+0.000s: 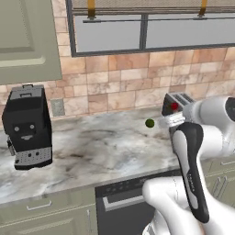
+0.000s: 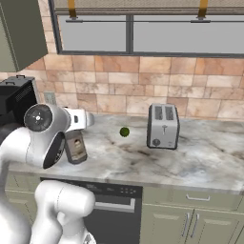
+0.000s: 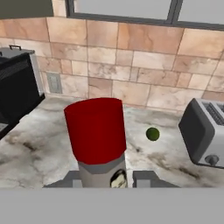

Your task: Place the liquor on the top shelf of the fridge to keep it out of children's reach, and place the banana and lime on lower shelves for easy access.

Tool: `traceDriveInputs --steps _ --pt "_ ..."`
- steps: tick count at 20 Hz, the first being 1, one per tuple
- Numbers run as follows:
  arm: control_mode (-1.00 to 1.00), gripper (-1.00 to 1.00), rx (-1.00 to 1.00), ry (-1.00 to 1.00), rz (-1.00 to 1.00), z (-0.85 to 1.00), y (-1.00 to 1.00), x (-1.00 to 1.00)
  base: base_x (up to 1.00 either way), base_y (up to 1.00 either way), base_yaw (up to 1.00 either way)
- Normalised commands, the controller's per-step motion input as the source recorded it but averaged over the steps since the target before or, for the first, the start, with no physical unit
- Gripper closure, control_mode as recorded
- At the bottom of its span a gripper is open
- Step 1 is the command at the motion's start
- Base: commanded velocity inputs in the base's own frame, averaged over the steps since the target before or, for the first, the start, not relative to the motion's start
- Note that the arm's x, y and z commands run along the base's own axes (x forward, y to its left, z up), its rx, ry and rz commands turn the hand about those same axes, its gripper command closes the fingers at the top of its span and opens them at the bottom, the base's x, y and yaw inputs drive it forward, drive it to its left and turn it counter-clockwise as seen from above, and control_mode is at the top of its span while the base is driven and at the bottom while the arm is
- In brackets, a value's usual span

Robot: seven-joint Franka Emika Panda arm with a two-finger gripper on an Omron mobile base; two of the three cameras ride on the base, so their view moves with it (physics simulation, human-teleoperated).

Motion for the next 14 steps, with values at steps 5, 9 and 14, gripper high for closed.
traceDriveInputs --steps 5,9,14 --pt "-1.0 1.0 0.02 -0.04 -0.06 0.72 0.0 -0.23 0.0 0.0 0.0" --pt "-1.0 1.0 0.0 0.0 -0.03 0.54 0.0 -0.3 0.0 0.0 0.0" --pt "-1.0 1.0 0.03 -0.04 -0.08 0.28 0.09 -0.34 0.0 0.0 0.0"
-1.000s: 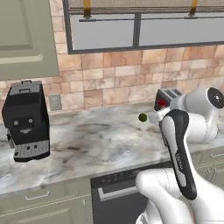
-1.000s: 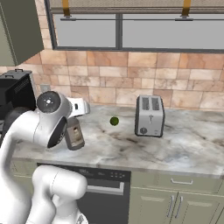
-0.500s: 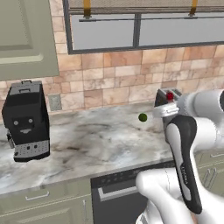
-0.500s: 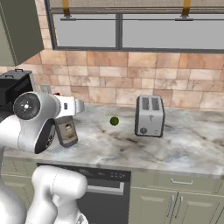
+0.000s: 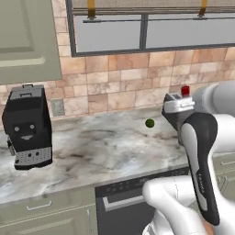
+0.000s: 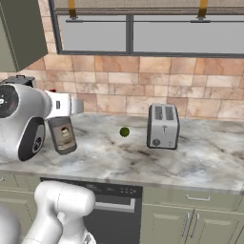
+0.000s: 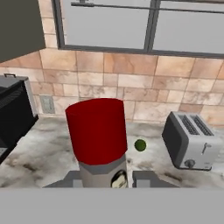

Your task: Place the liquor on the top shelf of the fridge to keep it out of children's reach, and place the banana and lime on lower shelves for easy access.

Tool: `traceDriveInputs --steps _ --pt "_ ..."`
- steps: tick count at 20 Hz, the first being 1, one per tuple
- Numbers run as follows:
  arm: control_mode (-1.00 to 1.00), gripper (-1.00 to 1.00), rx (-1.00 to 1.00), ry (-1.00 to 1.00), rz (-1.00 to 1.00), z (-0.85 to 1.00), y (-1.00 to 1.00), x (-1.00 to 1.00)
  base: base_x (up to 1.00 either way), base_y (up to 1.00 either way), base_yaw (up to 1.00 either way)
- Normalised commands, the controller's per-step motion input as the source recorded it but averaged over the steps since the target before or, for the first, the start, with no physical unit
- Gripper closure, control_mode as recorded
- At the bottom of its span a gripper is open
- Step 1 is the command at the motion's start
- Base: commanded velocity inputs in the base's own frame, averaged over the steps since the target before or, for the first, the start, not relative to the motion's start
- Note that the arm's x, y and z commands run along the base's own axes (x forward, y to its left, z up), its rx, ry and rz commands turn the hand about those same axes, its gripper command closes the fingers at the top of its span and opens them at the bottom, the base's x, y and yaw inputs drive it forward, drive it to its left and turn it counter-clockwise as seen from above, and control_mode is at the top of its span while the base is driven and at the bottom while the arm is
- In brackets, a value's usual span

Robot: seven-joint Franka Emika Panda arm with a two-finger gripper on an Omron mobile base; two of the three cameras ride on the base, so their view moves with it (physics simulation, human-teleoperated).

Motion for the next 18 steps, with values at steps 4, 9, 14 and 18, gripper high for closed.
traceDriveInputs --steps 4,9,14,18 --pt "-1.0 1.0 0.09 -0.1 -0.1 0.12 0.12 -0.29 0.0 0.0 0.0" --pt "-1.0 1.0 0.0 -0.08 -0.02 0.0 0.1 -0.11 0.0 0.0 0.0" --pt "-1.0 1.0 0.0 -0.02 0.0 0.06 0.0 0.0 0.0 0.0 0.0" --pt "-1.0 1.0 0.0 0.0 0.0 0.28 0.0 -0.04 0.0 0.0 0.0"
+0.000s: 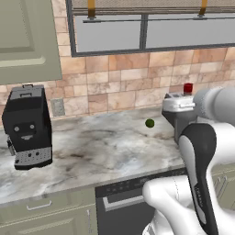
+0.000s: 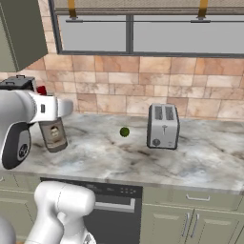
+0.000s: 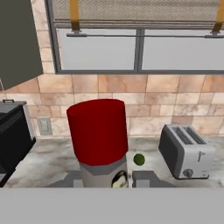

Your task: Place the liquor on the top shelf of the fridge to keep it out of children's reach, and place the banana and lime on lower shelves for easy access.

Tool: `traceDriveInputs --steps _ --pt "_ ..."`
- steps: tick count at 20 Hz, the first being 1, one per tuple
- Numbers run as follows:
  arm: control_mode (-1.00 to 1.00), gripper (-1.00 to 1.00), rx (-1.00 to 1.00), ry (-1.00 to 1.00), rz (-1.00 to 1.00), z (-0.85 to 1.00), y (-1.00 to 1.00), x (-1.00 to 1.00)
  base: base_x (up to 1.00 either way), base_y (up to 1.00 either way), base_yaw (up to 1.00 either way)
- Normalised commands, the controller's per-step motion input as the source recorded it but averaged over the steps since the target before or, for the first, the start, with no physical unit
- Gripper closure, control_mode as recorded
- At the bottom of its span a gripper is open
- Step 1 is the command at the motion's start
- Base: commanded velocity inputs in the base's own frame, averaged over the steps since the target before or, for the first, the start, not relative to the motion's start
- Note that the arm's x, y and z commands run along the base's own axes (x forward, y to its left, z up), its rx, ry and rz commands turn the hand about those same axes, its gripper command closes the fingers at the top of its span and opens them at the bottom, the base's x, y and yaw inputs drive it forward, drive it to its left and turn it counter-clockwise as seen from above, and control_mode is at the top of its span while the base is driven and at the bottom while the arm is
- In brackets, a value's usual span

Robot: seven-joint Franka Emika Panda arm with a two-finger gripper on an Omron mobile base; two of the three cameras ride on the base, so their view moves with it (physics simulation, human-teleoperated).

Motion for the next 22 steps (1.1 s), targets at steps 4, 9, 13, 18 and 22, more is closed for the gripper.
traceDriveInputs --steps 4,9,13,18,22 --pt "1.0 1.0 0.0 0.0 0.0 0.24 0.0 -0.06 -0.05 0.0 0.0" --pt "1.0 1.0 0.0 0.0 0.0 0.0 0.0 0.0 -0.56 0.0 0.0" --pt "1.0 1.0 0.0 0.0 0.0 0.0 0.0 0.0 -0.96 0.0 0.0" --pt "1.0 1.0 0.0 0.0 0.0 0.0 0.0 0.0 -1.0 -0.11 0.08" --pt "1.0 1.0 0.0 0.0 0.0 0.0 0.0 0.0 -0.9 -0.2 0.27"
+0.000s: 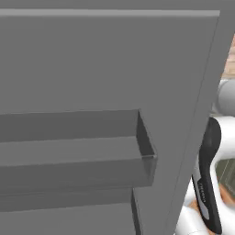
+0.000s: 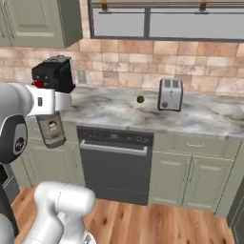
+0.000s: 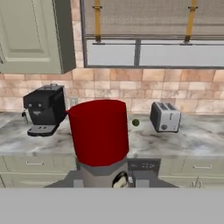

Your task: Place the liquor on the top shelf of the fridge to keep it out of children's reach, and place the banana and lime on lower shelves for easy access.

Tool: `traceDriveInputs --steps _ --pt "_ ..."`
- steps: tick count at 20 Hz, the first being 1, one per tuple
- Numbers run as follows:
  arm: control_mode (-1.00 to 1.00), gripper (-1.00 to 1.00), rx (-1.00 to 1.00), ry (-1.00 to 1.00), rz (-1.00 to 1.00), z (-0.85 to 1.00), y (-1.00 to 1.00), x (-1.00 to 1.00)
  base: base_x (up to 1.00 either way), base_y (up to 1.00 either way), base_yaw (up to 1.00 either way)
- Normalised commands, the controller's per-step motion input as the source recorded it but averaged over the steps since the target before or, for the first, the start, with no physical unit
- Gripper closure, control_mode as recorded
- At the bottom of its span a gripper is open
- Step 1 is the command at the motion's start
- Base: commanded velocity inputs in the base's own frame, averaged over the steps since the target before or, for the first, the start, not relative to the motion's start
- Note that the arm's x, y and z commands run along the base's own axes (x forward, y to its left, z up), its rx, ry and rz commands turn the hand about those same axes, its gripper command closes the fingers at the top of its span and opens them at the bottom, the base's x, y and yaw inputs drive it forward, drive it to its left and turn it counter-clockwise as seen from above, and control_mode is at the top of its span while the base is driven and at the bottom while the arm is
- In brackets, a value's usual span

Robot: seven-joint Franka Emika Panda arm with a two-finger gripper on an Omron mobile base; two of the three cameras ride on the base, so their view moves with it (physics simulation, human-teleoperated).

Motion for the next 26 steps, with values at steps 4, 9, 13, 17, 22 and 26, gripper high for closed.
traceDriveInputs --steps 4,9,13,17,22,26 --pt "1.0 1.0 0.0 0.0 0.0 0.0 0.0 0.0 -0.81 -0.32 0.32" --pt "1.0 1.0 0.0 0.0 0.0 0.0 0.0 0.0 -0.99 -0.31 0.32" --pt "1.0 1.0 0.0 0.0 0.0 0.0 0.0 0.0 -1.0 -0.33 0.3" --pt "1.0 1.0 0.0 0.0 0.0 0.0 0.0 0.0 -0.99 -0.08 0.33" --pt "1.0 1.0 0.0 0.0 0.0 0.0 0.0 0.0 -0.6 0.03 0.4" --pt "1.0 1.0 0.0 0.0 0.0 0.0 0.0 0.0 -0.06 0.21 0.45"
